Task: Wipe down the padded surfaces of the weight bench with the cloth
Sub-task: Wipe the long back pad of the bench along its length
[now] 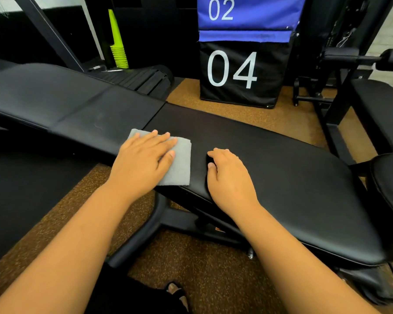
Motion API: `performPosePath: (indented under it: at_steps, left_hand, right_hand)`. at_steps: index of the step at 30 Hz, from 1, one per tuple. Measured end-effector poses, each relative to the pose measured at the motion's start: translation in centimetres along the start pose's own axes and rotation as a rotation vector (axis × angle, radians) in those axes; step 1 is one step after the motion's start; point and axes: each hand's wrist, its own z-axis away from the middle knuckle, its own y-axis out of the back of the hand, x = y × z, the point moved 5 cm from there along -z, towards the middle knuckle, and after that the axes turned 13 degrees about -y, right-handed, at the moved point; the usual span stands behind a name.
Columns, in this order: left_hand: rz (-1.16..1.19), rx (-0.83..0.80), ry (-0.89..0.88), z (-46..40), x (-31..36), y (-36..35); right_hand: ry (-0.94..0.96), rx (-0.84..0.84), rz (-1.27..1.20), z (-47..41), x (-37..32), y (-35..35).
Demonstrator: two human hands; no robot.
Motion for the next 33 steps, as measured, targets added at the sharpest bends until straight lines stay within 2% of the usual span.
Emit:
performPosePath:
  at_steps: [8,13,20,26,33]
  left_hand:
    - [-0.003,0.024,-0.02,2.1,3.0,-0.7]
    - [0.021,0.014,0.005,0.6,1.3,-0.5]
    - [-0.036,-0.11,0.045,-2.3,0.5,-1.1]
    - [-0.009,-0.046,-0.04,1.0,3.9,-0.9]
    - [-0.019,-0.043,0.038,-0.7,-0.8,0.2]
  right_hand:
    - [0.007,0.027,-0.004,-0.3,0.2,-0.3]
    - [0.02,0.025,-0.018,-0.1,0.0,-0.1]
    - [0.009,0.012,-0.027,-0.1,0.0,0.0]
    - [0.009,0.015,-0.033,-0.2,0.1,0.0]
    - [0.015,0.005,-0.014,-0.2,0.2,-0.2]
